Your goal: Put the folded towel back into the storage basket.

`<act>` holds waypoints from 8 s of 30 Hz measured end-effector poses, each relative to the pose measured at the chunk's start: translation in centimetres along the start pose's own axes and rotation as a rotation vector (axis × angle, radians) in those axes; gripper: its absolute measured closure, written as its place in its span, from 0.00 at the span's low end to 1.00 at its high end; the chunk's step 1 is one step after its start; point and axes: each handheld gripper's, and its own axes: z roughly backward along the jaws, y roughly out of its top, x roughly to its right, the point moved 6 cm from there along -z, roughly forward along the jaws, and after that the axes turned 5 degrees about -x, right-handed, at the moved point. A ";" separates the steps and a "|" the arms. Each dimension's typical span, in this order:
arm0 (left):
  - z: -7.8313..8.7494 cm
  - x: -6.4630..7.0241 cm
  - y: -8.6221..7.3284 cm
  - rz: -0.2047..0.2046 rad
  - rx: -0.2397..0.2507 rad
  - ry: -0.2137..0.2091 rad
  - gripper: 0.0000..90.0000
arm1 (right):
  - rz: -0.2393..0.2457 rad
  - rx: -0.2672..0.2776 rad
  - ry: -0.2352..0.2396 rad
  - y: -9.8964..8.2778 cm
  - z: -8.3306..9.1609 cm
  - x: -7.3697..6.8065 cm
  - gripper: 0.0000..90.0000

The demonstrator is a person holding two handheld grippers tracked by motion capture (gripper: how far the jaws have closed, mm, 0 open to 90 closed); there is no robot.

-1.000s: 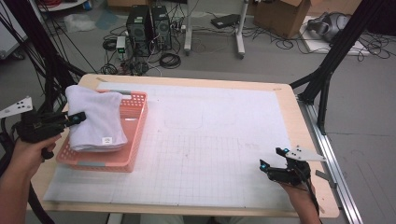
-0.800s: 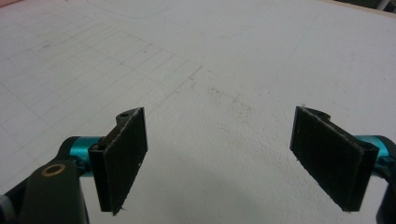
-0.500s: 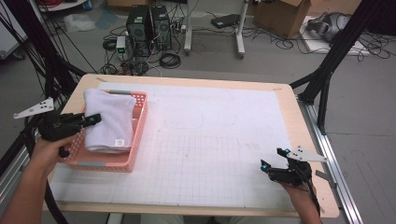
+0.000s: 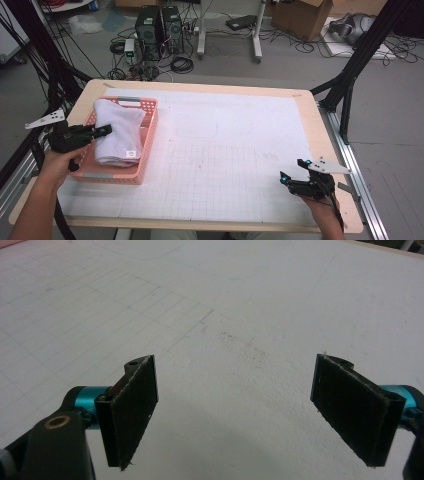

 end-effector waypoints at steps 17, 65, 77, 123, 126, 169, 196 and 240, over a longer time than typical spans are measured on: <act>-0.6 -0.9 -0.3 0.060 -0.058 0.091 0.61 | 0.008 -0.003 -0.001 -0.1 0.0 0.1 0.20; -3.4 -1.8 -1.9 0.040 -0.340 0.521 0.34 | 0.008 0.009 0.002 0.1 0.2 0.1 0.20; -4.4 -2.2 -2.8 0.089 -0.466 0.555 0.34 | 0.011 0.012 0.000 0.2 0.1 0.0 0.20; -8.6 -2.8 -3.9 0.143 -0.509 0.476 0.32 | 0.018 0.002 0.004 0.2 -0.1 -0.2 0.20; -9.2 -2.9 -4.2 0.115 -0.547 0.496 0.33 | 0.022 0.001 0.004 0.1 -0.2 -0.1 0.20; -5.6 -5.0 -3.0 0.122 -0.428 0.710 0.49 | 0.015 -0.001 0.003 -0.1 0.0 0.0 0.20; -3.9 6.8 1.9 -0.062 0.025 0.301 0.22 | 0.002 0.042 0.018 0.6 0.2 -0.5 0.20; -16.0 18.7 -6.1 -0.227 -0.036 0.021 0.24 | 0.025 0.088 -0.019 0.4 0.7 -0.8 0.20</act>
